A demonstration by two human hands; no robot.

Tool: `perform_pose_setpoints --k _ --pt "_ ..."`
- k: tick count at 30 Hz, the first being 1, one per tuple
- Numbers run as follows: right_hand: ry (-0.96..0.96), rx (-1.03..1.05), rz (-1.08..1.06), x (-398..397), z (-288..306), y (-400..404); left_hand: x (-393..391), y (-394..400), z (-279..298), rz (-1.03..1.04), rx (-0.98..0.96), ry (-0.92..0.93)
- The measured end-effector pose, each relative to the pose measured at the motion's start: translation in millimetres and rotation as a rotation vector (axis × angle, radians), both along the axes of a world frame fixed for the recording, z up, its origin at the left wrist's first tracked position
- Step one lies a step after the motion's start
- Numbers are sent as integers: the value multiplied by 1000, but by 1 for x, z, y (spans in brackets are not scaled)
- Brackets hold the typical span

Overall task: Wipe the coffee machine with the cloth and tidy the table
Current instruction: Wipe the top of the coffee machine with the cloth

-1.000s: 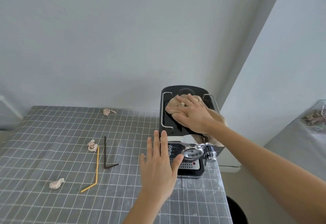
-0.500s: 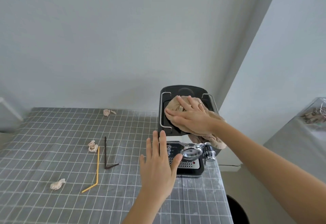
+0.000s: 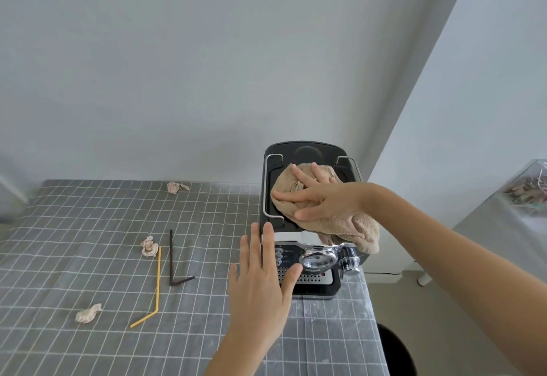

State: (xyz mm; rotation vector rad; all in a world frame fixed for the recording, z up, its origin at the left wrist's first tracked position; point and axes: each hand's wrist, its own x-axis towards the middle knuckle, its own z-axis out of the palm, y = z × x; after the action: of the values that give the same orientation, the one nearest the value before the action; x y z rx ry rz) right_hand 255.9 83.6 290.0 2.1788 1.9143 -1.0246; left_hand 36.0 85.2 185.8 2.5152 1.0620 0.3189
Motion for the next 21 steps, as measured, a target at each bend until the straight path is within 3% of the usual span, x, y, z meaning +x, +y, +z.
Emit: perform_pose_setpoints --k 7,15,21 --pt "-158 418 -227 -24 -25 1 0 1 -3 -14 46 -9" --pt "24 179 -111 -8 -13 -6 0 0 1 0 13 16" --pt "-119 556 -246 -22 -35 -1 0 2 -1 -2 35 19"
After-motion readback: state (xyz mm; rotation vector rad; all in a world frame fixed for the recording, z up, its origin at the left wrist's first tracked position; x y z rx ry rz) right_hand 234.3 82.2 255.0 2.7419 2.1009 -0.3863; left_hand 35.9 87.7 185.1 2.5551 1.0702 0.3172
